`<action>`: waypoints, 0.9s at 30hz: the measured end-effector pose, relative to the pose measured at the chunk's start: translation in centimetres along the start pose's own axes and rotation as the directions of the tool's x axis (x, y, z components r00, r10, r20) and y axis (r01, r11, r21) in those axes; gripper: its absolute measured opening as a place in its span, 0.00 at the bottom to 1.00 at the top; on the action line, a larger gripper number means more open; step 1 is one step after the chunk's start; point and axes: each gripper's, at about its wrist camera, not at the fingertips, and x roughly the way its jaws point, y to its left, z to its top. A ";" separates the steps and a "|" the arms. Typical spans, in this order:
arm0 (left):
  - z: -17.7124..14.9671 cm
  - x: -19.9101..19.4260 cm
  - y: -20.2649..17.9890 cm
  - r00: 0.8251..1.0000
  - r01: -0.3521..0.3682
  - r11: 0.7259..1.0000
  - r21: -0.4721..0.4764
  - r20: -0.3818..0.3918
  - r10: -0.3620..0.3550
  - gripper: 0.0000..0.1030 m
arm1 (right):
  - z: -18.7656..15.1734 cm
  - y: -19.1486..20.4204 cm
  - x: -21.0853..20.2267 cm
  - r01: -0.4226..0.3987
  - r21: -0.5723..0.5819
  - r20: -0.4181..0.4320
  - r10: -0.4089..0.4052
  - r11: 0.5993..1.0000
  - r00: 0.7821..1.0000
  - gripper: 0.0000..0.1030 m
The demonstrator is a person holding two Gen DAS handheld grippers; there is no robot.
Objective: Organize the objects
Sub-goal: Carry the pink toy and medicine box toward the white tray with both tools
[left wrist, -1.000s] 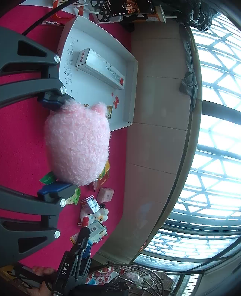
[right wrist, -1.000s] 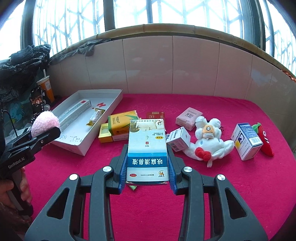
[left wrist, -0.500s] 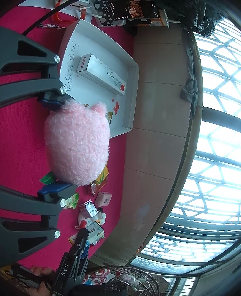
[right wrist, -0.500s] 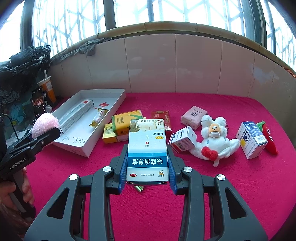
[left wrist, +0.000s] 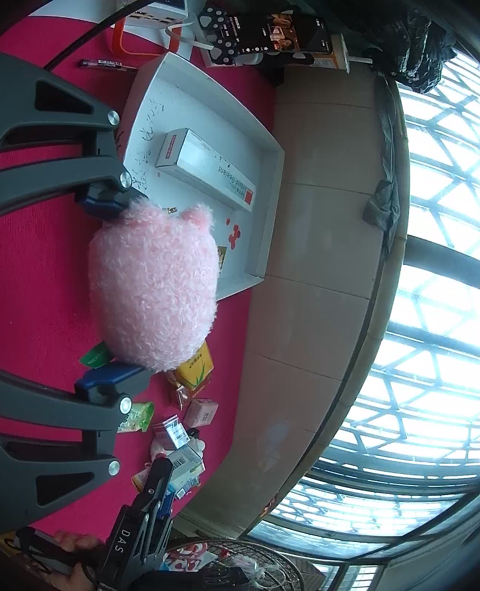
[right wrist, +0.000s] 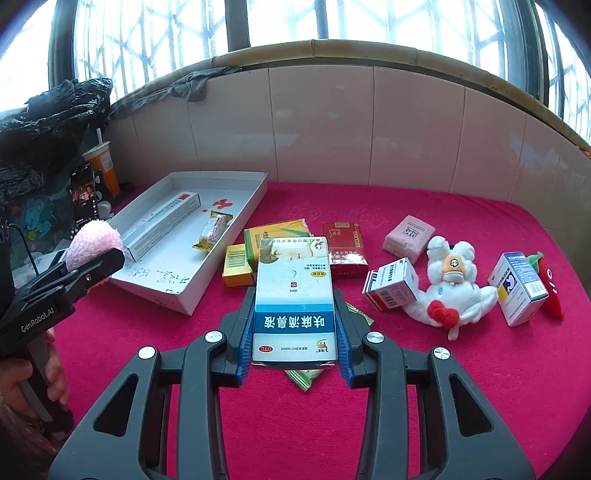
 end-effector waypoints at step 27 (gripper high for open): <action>1.1 -0.6 5.7 0.996 -0.087 0.993 -0.083 0.013 0.088 0.61 | 3.2 6.8 3.2 -0.093 -0.072 -0.025 0.092 0.993 0.995 0.35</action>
